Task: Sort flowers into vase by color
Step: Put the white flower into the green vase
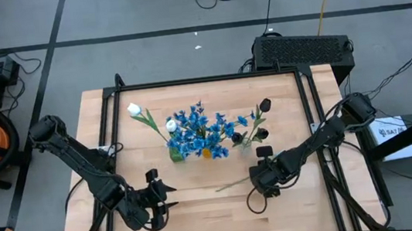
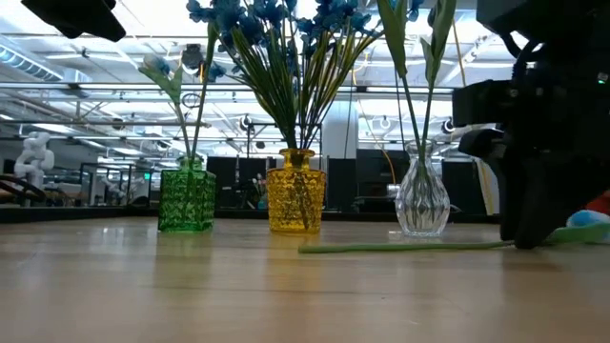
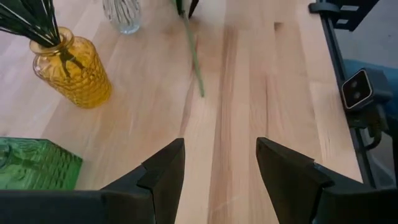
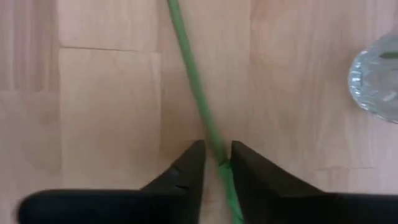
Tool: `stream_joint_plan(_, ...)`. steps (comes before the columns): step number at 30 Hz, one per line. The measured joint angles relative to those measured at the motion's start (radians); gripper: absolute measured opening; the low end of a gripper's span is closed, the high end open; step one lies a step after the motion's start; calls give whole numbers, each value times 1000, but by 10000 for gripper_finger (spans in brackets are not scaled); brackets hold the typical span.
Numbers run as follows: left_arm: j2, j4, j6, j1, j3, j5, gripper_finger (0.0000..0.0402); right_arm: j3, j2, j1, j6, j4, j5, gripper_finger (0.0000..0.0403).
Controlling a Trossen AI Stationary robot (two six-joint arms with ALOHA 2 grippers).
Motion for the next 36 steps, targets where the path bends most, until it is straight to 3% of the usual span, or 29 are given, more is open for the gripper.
stream_joint_plan(5, 0, 25, 1, 0, 0, -7, 205, -1, 3, 0, -9, -2, -36, 9)
stream_joint_plan(11, 20, 140, 50, 3, 0, -68, 205, 48, 10, 28, 3, -35, -40, 4)
stream_joint_plan(20, 167, 502, 344, 6, 0, -56, 205, 227, 10, 91, 20, -73, -82, 1)
stream_joint_plan(30, 316, 700, 375, 61, 0, -52, 205, 239, 27, 127, 44, 11, -84, 0)
stream_joint_plan(36, 374, 719, 365, 93, 0, -22, 220, 239, 71, 126, 57, 36, -125, 0)
